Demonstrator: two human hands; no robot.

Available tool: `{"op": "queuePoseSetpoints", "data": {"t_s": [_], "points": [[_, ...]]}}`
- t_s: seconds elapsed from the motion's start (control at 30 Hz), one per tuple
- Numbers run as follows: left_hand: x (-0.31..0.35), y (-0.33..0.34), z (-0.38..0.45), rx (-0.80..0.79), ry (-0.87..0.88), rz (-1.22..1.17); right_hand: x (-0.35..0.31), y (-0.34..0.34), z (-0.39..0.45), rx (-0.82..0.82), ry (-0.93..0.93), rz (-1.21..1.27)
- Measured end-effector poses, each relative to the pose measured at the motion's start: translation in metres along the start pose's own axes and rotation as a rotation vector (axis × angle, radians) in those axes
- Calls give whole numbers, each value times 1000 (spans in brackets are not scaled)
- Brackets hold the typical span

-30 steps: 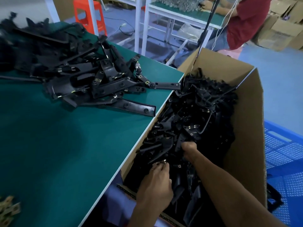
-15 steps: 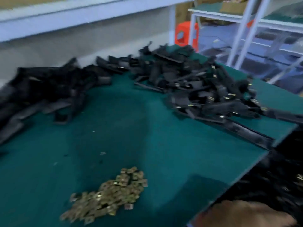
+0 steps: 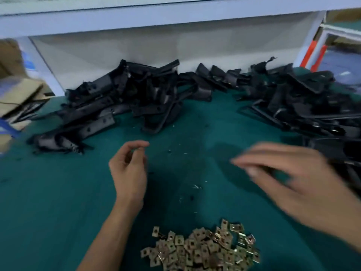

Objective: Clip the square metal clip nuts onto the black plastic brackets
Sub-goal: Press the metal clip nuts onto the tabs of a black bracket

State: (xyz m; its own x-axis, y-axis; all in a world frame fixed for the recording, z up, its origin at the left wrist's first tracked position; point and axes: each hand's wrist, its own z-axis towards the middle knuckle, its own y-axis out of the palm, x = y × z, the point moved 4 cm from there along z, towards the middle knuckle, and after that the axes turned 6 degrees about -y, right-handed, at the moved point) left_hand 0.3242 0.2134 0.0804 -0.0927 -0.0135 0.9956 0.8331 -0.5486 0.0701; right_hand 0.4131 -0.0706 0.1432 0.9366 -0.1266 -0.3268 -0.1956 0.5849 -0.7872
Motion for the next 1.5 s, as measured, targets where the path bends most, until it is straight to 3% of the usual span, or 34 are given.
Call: {"op": "queuePoseSetpoints", "data": {"t_s": [0.13, 0.23, 0.37, 0.43, 0.5, 0.6, 0.67, 0.87, 1.0, 1.17, 1.23, 1.3, 1.37, 1.43, 1.5], "points": [[-8, 2, 2, -43, 66, 97, 27, 86, 139, -181, 38, -146], [-5, 4, 2, -68, 90, 125, 60, 146, 189, -337, 76, -337], [-9, 0, 4, -32, 12, 26, 76, 173, 223, -326, -123, -570], [-7, 1, 4, -22, 20, 27, 70, 168, 224, -225, -174, -621], [-5, 0, 3, 6, 46, 40, 58, 152, 223, -30, -103, -468], [-1, -1, 2, -2, 38, -4, 26, 118, 206, 308, -1, 4], [1, -1, -1, -39, 24, 3, 5, 102, 192, 396, 107, 219], [20, -1, -16, -38, 311, 163, -30, 96, 150, 452, 308, 438], [35, 7, -25, -109, 217, 12, -39, 105, 136, 387, 356, 684], [60, 1, -22, 27, 249, 419, -49, 130, 117, 257, 441, 838], [69, 3, -28, 49, 289, 705, -54, 131, 111, 284, 413, 783], [72, 6, -31, -33, 271, 839, -55, 121, 109, 321, 279, 544], [71, 6, -34, -274, 120, 588, -58, 112, 107, 333, 148, 273], [74, 10, -43, -496, 51, 331, -64, 108, 107, 379, 108, 309], [80, 16, -49, -538, 175, 249, -72, 106, 109, 406, 92, 460]]}}
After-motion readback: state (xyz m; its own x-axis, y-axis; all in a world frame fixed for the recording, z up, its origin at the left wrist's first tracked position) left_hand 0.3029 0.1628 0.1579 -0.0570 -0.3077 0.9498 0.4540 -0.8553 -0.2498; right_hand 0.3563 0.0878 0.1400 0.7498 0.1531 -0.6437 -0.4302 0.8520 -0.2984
